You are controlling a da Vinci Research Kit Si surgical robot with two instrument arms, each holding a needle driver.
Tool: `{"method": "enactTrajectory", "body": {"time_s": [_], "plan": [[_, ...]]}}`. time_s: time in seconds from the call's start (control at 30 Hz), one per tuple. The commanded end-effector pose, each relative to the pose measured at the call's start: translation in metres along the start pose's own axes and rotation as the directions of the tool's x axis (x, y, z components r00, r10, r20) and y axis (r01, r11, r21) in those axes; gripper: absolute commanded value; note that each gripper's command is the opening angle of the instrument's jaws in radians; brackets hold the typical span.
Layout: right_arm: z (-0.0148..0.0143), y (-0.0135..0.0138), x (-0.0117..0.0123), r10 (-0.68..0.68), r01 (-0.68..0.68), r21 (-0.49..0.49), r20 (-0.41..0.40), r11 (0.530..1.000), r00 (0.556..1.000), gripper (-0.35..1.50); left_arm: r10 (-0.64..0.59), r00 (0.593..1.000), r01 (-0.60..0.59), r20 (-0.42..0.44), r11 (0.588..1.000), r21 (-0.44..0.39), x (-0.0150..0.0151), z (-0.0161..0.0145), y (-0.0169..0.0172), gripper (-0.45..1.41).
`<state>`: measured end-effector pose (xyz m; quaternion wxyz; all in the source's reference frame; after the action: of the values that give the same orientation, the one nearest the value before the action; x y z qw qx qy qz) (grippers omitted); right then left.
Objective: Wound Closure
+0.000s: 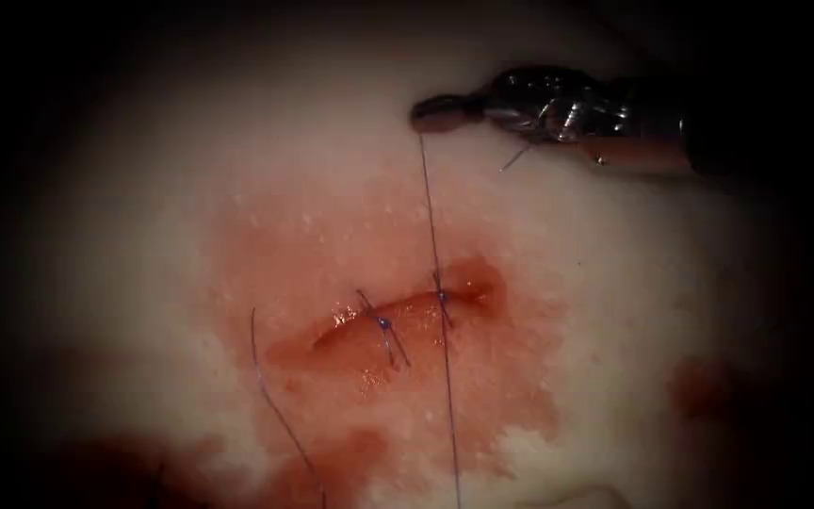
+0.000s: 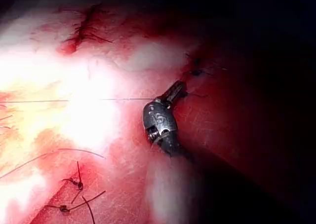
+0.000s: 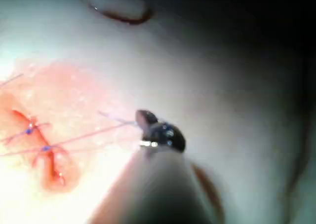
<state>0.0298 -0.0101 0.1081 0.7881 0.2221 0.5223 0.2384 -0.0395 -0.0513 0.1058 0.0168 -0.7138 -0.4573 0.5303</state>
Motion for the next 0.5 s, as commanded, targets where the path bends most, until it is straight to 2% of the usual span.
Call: {"method": "enactTrajectory", "body": {"time_s": [0.03, 0.2, 0.33, 0.43, 0.47, 0.5], "plan": [[0.0013, 0.0008, 0.0002, -0.005, 0.005, -0.005, -0.002, 1.000, 1.000, -0.35, -0.003, 1.000, 0.003, -0.003, 1.000, -0.004, -0.0009, 0.0006, 0.0001, -0.45], [0.0015, 0.0017, 0.0000, -0.006, 0.007, -0.011, 0.013, 1.000, 1.000, -0.35, -0.009, 1.000, 0.009, -0.002, 1.000, -0.007, -0.0013, 0.0008, 0.0001, -0.45], [0.0018, 0.0014, -0.0009, -0.015, 0.016, -0.010, 0.018, 1.000, 1.000, -0.35, -0.010, 1.000, 0.010, -0.004, 1.000, -0.003, -0.0013, 0.0008, 0.0002, -0.45], [0.0011, 0.0004, -0.0010, 0.027, -0.027, 0.013, -0.024, 1.000, 0.999, -0.35, -0.024, 0.999, 0.024, -0.023, 1.000, 0.011, 0.0006, -0.0002, 0.0004, -0.45], [0.0005, 0.0001, -0.0008, 0.047, -0.047, 0.020, -0.027, 0.999, 0.999, -0.13, -0.029, 0.999, 0.029, -0.031, 0.999, 0.016, 0.0014, -0.0007, 0.0004, -0.45], [0.0000, -0.0001, -0.0006, 0.049, -0.049, 0.026, -0.030, 0.998, 0.998, 0.31, -0.022, 0.999, 0.023, -0.039, 0.999, 0.023, 0.0022, -0.0012, 0.0005, -0.45]]}}
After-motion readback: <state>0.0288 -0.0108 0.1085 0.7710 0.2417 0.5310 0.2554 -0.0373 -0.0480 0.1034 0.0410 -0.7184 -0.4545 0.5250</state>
